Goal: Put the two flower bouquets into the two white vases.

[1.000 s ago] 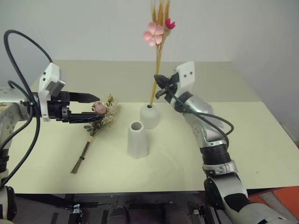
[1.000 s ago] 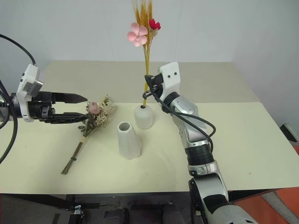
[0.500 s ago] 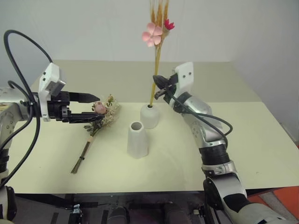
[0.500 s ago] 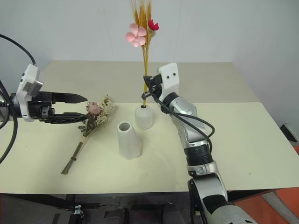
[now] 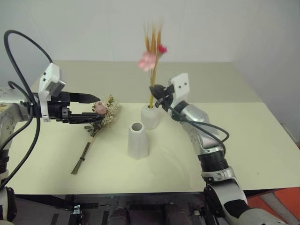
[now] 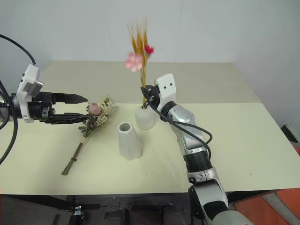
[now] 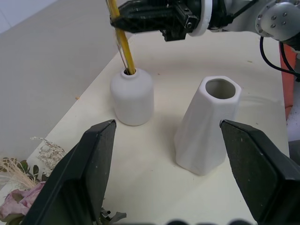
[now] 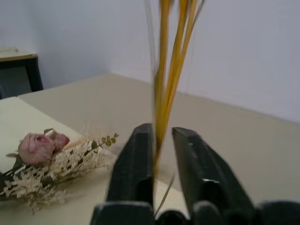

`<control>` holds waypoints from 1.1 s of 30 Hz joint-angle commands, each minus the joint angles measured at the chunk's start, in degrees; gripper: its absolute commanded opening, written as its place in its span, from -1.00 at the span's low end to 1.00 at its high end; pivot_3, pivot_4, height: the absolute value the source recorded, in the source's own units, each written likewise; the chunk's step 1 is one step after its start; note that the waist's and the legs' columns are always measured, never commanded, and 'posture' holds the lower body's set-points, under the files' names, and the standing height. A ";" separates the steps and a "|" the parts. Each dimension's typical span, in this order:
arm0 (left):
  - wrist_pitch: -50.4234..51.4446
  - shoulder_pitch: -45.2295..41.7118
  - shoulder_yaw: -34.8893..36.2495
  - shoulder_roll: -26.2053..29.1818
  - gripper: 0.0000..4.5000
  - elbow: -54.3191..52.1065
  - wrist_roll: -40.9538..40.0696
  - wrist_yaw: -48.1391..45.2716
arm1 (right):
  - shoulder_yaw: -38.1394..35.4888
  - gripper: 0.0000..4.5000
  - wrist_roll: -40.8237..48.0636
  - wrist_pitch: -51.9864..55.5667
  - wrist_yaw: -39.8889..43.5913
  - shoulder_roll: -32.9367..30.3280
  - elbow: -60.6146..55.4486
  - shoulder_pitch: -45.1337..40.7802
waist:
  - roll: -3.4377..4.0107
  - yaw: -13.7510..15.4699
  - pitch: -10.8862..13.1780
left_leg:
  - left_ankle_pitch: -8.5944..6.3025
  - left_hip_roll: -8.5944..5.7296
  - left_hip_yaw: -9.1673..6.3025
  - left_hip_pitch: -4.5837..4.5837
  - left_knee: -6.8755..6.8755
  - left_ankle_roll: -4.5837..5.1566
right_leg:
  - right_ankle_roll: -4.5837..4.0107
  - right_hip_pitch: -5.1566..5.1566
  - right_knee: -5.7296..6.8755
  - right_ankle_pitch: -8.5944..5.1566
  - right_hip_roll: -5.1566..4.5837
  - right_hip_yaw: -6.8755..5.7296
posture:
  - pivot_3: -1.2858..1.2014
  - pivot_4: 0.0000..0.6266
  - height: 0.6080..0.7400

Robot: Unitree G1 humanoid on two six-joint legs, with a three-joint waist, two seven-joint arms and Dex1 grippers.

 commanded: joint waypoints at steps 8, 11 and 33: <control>1.95 5.36 4.91 1.97 0.71 -2.59 1.43 7.15 | -2.10 0.98 3.64 5.67 6.56 -9.04 -16.28 6.12 | 0.00 0.08 0.00 | 0.00 0.00 0.00 0.00 0.00 0.00 | 0.12 0.00 0.01 -0.08 0.00 0.00 | 0.03 -0.52 1.00; 3.24 7.93 3.66 3.61 0.71 -4.40 4.48 10.94 | -4.20 0.98 8.58 11.24 11.86 -15.22 -20.90 7.55 | 0.00 0.19 0.00 | 0.00 0.00 0.01 0.01 0.00 0.00 | 0.18 0.01 0.01 -0.12 -0.01 0.00 | 0.03 -0.52 1.00; 27.99 -4.93 -25.87 0.71 0.71 -3.70 18.25 22.94 | -13.03 0.98 31.24 27.56 31.26 -39.71 -28.50 4.92 | -0.04 0.58 0.02 | 0.00 -0.04 0.01 0.05 0.00 0.00 | 0.32 0.06 -0.04 -0.28 0.00 0.04 | 0.03 -0.52 1.00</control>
